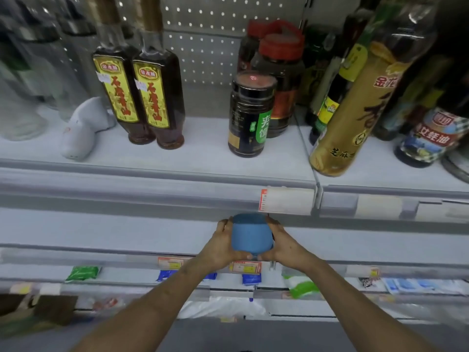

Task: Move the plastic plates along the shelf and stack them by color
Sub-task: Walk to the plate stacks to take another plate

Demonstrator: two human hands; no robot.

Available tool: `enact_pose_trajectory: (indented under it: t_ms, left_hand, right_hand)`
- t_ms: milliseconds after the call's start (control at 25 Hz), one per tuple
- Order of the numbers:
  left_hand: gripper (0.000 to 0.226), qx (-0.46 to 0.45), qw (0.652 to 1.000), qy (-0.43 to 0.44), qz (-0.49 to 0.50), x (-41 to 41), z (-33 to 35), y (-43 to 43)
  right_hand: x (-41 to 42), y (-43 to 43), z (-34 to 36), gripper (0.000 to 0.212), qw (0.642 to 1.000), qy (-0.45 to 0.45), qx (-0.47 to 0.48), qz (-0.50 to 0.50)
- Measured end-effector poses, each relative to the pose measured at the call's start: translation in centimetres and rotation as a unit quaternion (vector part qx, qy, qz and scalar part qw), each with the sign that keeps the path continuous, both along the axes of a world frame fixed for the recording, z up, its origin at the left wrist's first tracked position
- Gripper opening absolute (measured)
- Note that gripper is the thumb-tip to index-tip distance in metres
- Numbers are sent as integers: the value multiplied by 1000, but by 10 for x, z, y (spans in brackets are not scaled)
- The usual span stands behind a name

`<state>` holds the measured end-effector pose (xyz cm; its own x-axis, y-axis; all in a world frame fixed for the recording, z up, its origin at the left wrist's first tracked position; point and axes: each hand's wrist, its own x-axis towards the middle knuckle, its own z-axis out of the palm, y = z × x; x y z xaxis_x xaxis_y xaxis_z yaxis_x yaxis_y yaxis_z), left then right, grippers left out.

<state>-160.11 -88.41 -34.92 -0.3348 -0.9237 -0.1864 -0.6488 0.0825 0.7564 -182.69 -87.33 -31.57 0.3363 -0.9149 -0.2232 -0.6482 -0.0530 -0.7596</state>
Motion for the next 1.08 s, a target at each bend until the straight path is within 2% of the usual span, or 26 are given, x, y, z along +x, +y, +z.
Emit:
enact_pose_trajectory:
  t_ms: [120,400,560,720,800,920,1000,1080]
  left_hand:
    - [124,-17,1000,-20,5,-1,-3,5]
    - [121,-4,1000,-13,12,-4,6,10]
    - [126,-32,994,-40,93,11,10,32]
    - [109,-83,975,-25,204,52,24,79]
    - [98,-103,955,-19,276,83,33,111]
    - [88,-132,906,-19,401,142,45,185]
    - [84,-153,851,-21,502,180,57,250]
    - [82,-178,778,-43,601,219,70,332]
  right_hand:
    - [-7,9,-16,109,999,-19,24,-14]
    - [-12,10,-10,109,1000,-18,21,-6]
    - [1,7,12,119,998,10,-26,52]
    - [61,6,27,110,985,17,-76,151]
    - [107,16,36,99,974,2,-72,213]
    - [196,50,47,90,943,-18,-84,322]
    - [261,86,55,91,914,-30,-104,392]
    - [335,142,67,91,873,-50,-119,470]
